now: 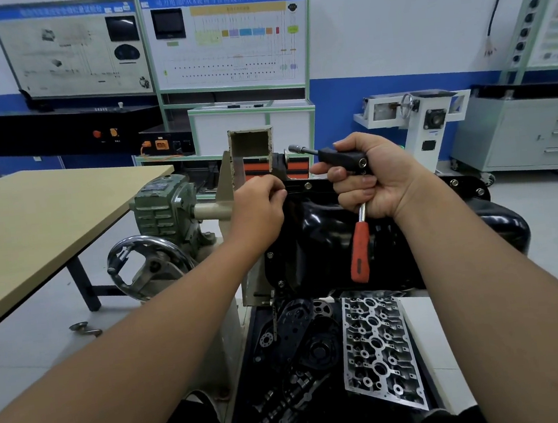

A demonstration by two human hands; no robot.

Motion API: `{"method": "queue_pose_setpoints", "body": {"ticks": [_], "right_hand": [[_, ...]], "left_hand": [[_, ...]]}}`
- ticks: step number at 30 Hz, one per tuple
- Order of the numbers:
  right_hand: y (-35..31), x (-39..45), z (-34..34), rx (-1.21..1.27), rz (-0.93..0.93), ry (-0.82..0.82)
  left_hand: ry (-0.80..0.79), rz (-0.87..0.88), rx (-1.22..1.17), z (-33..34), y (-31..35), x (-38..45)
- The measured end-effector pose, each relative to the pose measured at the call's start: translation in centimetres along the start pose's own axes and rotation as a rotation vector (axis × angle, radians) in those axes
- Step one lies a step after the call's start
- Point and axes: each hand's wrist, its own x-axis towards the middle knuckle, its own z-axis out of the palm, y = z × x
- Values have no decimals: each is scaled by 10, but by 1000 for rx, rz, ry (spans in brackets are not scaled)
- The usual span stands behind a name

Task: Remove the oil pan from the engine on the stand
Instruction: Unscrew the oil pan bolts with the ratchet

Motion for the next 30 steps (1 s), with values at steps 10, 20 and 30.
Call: {"method": "queue_pose_setpoints", "body": {"ticks": [10, 20, 30], "right_hand": [[1, 2, -3, 17, -1, -6], [1, 3, -5, 17, -30, -11], [15, -2, 30, -112, -115, -23]], "left_hand": [[1, -106, -261, -3, 9, -14], [85, -928, -1378, -18, 37, 12], [-51, -968, -1462, -36, 43, 14]]}}
